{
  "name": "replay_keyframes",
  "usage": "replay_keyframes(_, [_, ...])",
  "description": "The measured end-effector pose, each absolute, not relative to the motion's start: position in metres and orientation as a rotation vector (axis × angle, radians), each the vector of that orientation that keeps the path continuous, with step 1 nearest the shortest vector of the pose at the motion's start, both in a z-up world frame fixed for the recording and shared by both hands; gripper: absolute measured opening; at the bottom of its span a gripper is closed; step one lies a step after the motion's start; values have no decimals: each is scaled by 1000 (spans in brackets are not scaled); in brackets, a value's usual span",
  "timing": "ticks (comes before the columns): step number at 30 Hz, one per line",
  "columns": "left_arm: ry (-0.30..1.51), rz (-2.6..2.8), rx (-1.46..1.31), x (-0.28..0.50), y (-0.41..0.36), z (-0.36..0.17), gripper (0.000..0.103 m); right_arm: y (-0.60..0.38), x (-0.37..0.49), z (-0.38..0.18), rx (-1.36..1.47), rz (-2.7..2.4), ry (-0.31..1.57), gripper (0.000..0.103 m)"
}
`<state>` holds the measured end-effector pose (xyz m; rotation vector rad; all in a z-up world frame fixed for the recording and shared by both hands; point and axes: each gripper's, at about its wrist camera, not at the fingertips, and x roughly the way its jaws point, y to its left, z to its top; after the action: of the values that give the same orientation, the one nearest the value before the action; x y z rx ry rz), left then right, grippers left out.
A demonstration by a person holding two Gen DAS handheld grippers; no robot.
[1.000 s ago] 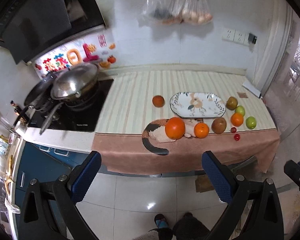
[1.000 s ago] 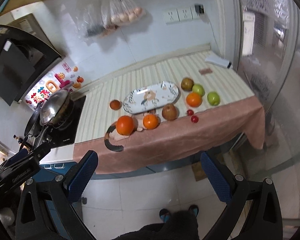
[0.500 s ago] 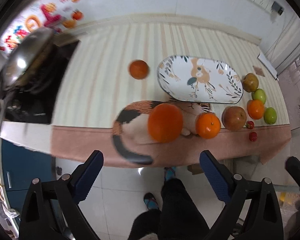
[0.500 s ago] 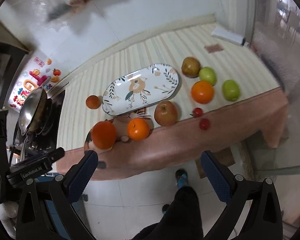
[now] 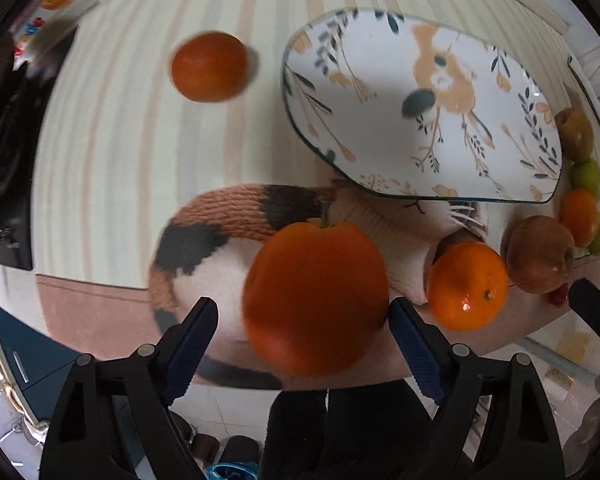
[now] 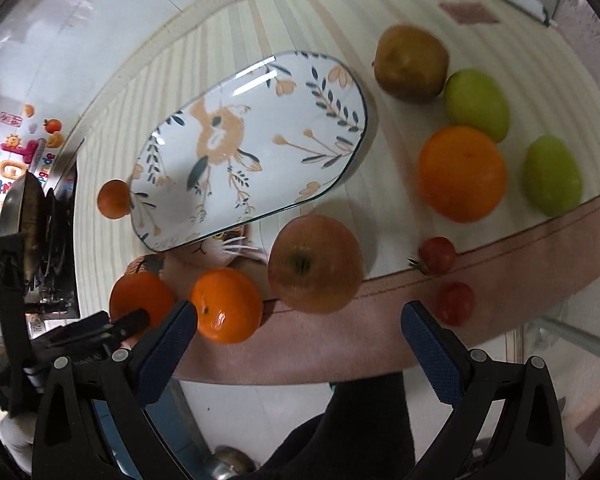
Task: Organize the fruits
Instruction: 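Grasp the large orange with the left tool while the right tool grasps the red apple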
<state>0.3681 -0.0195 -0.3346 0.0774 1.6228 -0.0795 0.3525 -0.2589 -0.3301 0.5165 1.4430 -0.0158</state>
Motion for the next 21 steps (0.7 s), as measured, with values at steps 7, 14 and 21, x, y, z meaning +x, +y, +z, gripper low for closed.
replay_keyframes(7, [1642, -89, 118, 371, -23, -358, 79, -258, 370, -365, 539, -17, 1511, 97])
replay_keyframes(14, [1570, -49, 85, 366, -15, -356, 77, -251, 377, -385, 502, 1, 1518, 67])
replay_keyframes(21, [1551, -28, 85, 359, -17, -356, 77, -248, 381, -384, 475, 23, 1494, 66])
